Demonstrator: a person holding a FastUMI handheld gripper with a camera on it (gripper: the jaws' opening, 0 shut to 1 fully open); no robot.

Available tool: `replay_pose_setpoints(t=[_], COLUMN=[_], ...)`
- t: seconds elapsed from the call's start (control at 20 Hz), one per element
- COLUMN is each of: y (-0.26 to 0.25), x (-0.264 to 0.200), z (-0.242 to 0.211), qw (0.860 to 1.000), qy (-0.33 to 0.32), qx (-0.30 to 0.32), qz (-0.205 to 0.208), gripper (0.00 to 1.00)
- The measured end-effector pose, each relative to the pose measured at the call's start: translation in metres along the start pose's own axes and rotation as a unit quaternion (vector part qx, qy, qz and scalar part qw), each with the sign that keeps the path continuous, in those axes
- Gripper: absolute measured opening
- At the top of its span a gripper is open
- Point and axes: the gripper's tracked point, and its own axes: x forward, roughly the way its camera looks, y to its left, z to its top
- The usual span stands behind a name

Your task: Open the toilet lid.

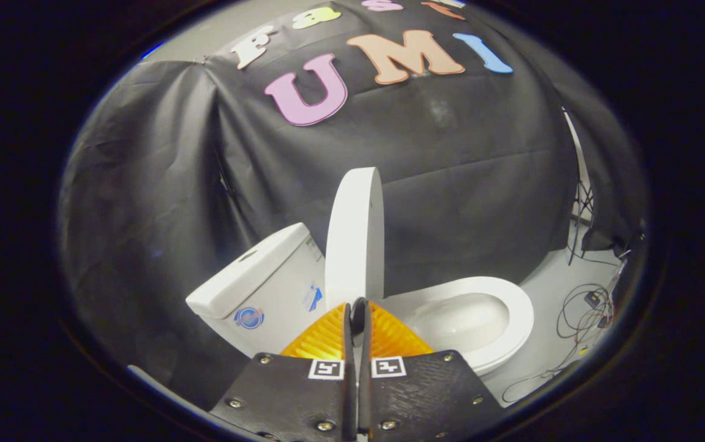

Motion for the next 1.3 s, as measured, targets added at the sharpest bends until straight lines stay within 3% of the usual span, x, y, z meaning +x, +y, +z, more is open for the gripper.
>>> replay_pose_setpoints(t=[1.3], y=[0.1], x=[0.019], z=[-0.013], qw=[0.996], qy=[-0.011], qx=[-0.065], qz=[0.057], gripper=[0.04])
